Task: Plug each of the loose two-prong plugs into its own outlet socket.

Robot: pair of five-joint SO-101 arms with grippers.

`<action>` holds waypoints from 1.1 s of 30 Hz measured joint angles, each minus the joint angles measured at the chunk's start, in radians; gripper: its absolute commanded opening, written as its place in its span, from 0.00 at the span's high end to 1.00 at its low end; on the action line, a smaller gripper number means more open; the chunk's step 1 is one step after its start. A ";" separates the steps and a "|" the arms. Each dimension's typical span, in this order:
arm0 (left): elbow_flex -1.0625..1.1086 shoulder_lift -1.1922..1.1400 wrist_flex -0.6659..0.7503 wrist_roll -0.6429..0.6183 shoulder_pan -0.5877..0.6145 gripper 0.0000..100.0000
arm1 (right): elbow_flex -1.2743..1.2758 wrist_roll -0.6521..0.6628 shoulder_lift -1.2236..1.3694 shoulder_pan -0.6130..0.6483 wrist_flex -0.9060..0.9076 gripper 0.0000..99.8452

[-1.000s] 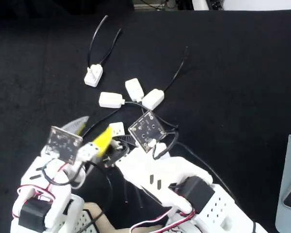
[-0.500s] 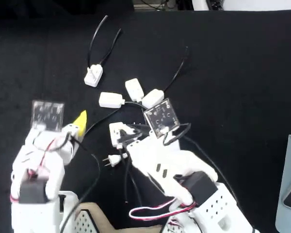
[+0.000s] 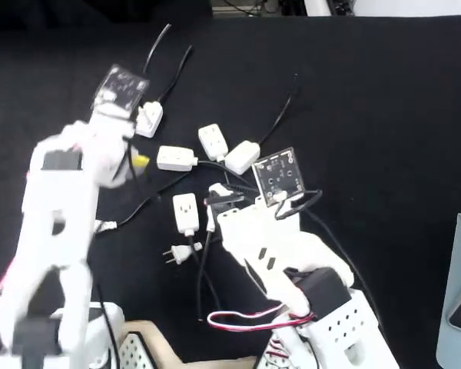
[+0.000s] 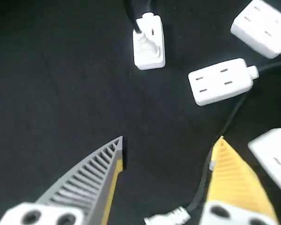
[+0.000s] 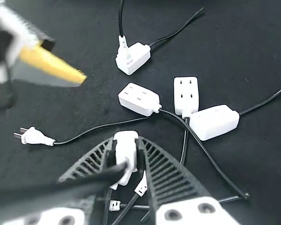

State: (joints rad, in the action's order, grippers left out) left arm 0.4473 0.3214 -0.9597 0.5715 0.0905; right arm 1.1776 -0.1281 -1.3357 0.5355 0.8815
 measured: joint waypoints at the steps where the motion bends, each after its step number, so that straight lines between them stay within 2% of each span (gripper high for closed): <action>1: -0.054 -0.069 0.000 0.034 0.000 0.70 | 0.005 0.000 0.000 0.000 0.000 0.99; 7: -0.325 -0.393 -0.002 0.196 -0.032 0.70 | 0.014 0.000 0.000 0.000 -0.002 0.99; 14: -0.531 -0.578 -0.115 0.281 -0.143 0.70 | 0.014 0.000 0.000 -0.002 -0.002 0.99; 22: -0.623 -0.743 -0.124 0.325 -0.184 0.70 | 0.017 0.000 0.000 -0.002 -0.002 0.99; 33: -0.651 -0.839 -0.124 0.353 -0.186 0.72 | 0.017 0.000 0.000 -0.002 -0.002 0.99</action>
State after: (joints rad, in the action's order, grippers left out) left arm -0.2033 -0.5178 -1.0840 0.9244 -0.0951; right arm 1.1945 -0.1281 -1.3357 0.5340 0.8800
